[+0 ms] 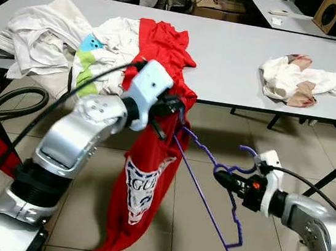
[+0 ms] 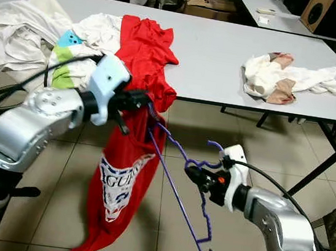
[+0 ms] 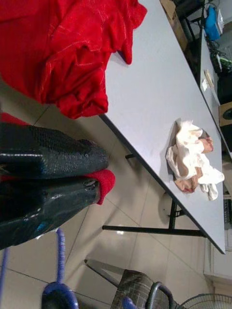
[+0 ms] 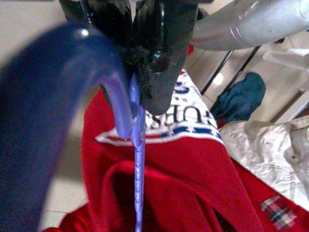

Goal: Hang hanger

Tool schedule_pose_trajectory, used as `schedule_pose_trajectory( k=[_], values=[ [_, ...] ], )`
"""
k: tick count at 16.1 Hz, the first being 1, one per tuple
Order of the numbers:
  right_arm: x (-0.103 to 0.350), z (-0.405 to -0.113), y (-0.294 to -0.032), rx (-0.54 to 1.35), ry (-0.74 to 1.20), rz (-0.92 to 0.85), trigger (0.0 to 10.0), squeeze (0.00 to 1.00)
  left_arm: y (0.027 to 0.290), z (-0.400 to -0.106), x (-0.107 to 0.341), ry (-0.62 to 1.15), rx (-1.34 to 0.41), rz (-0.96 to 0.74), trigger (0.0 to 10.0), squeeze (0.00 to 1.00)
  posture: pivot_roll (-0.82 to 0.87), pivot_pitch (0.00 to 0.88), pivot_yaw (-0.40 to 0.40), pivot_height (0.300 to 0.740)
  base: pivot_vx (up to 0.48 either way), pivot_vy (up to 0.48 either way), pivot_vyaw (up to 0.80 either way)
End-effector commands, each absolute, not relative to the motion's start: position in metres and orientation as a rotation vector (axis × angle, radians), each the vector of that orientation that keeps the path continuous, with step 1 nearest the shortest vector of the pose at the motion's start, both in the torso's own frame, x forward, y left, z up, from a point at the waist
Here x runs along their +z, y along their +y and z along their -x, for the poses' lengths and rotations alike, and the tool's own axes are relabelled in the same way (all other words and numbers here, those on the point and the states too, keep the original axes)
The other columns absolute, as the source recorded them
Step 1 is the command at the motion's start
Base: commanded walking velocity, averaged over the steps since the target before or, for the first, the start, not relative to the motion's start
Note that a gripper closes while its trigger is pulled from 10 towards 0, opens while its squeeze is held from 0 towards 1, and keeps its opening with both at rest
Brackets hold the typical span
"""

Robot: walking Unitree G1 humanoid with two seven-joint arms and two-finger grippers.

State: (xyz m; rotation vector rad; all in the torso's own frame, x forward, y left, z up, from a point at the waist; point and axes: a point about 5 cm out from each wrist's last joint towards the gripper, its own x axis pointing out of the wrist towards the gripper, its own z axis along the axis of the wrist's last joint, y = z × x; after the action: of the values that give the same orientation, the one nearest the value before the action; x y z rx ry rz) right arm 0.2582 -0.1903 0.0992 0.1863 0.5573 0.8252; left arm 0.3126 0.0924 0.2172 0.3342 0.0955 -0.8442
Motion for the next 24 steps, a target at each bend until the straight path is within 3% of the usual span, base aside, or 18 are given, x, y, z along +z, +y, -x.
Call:
schedule_pose_trajectory(
  k=[1, 5, 14, 19, 21, 24],
  values=[
    [0.103, -0.258, -0.187, 0.865, 0.555, -0.163, 10.0, 0.00, 0.087, -0.314, 0.224, 0.075, -0.840, -0.359, 10.0, 0.00, 0.01, 0.000, -0.062, 0.740, 0.000, 0.000, 0.00],
    [0.094, -0.260, -0.190, 0.800, 0.609, -0.133, 10.0, 0.00, 0.082, -0.310, 0.231, 0.036, -0.885, -0.373, 10.0, 0.00, 0.01, 0.000, -0.061, 0.740, 0.000, 0.000, 0.00],
    [0.078, -0.266, -0.198, 0.653, 0.666, -0.268, 10.0, 0.00, 0.071, -0.280, 0.243, 0.016, -1.138, -0.379, 10.0, 0.00, 0.01, 0.000, -0.064, 0.740, 0.000, 0.000, 0.00],
    [0.091, -0.278, -0.218, 0.406, 0.511, -0.572, 10.0, 0.00, 0.083, -0.278, 0.234, 0.078, -1.144, -0.417, 10.0, 0.00, 0.00, 0.000, -0.062, 0.740, 0.000, 0.000, 0.00],
    [0.100, -0.280, -0.235, 0.140, 0.383, -0.856, 10.0, 0.00, 0.085, -0.275, 0.227, 0.091, -1.151, -0.409, 10.0, 0.00, -0.01, 0.000, -0.059, 0.740, 0.000, 0.000, 0.00],
    [0.126, -0.290, -0.226, 0.098, 0.193, -1.104, 10.0, 0.00, 0.072, -0.274, 0.210, 0.087, -1.182, -0.370, 10.0, 0.00, -0.05, 0.000, -0.025, 0.740, 0.000, 0.000, 0.00]
  ],
)
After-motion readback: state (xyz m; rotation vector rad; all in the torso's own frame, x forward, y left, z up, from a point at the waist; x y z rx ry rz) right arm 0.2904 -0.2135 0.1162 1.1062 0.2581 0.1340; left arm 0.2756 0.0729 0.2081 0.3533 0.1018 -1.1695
